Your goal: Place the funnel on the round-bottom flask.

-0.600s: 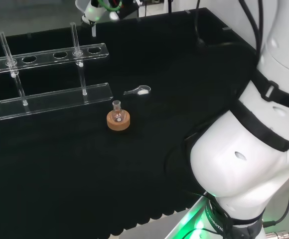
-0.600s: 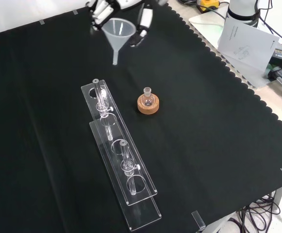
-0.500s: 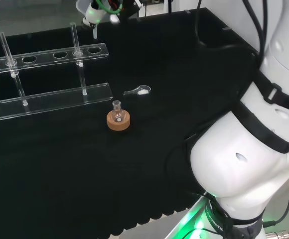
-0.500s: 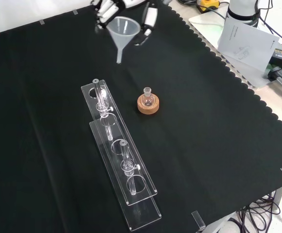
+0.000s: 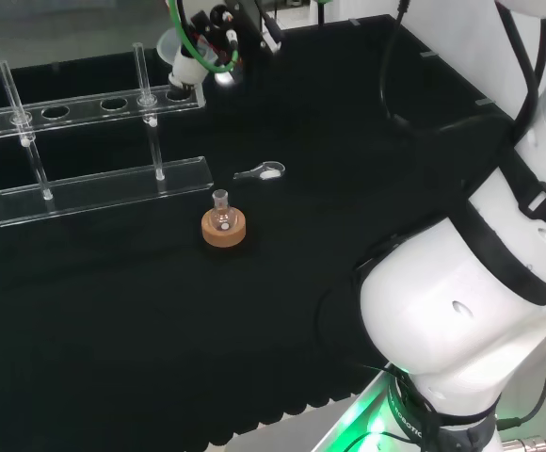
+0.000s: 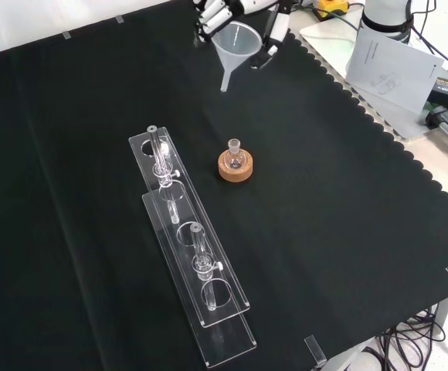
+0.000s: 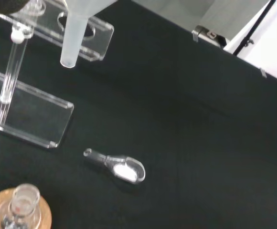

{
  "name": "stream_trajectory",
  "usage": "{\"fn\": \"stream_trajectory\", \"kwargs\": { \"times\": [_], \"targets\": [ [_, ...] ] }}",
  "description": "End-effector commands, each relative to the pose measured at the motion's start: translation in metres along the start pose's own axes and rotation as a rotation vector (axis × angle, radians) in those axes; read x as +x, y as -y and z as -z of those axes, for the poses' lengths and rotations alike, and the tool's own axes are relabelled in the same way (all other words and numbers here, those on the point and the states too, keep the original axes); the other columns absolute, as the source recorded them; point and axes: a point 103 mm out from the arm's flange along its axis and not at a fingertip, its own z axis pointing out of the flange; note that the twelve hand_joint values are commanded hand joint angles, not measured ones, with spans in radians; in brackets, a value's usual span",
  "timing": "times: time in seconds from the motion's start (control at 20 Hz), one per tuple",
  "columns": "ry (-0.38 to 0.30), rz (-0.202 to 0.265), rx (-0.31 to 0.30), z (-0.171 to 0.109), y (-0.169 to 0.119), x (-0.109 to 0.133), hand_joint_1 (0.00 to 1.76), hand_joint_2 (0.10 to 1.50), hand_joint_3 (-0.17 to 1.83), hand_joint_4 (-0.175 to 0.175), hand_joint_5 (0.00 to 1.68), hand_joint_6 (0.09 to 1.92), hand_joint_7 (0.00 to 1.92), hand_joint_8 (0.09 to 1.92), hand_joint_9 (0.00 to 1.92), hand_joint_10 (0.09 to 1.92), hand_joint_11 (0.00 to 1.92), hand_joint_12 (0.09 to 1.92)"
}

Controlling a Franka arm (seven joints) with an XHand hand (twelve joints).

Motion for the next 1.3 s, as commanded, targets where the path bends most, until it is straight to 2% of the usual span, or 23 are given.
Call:
{"fn": "stream_trajectory", "kwargs": {
  "times": [0.05, 0.55, 0.8, 1.3],
  "targets": [
    [-0.015, -0.001, 0.032, -0.023, 0.013, 0.009, 0.77, 0.76, 0.55, -0.054, 0.78, 0.74, 0.84, 0.76, 1.13, 0.48, 0.74, 1.18],
    [-0.045, 0.031, 0.068, -0.065, 0.003, 0.021, 0.75, 0.75, 0.56, -0.052, 0.76, 0.74, 0.83, 0.76, 1.11, 0.48, 0.74, 1.18],
    [-0.050, 0.029, 0.103, -0.088, -0.004, 0.022, 0.75, 0.75, 0.56, -0.050, 0.76, 0.75, 0.83, 0.76, 1.10, 0.49, 0.73, 1.19],
    [-0.062, 0.044, 0.096, -0.110, -0.012, 0.025, 0.75, 0.75, 0.56, -0.050, 0.75, 0.76, 0.82, 0.77, 1.09, 0.50, 0.73, 1.20]
  ]
}}
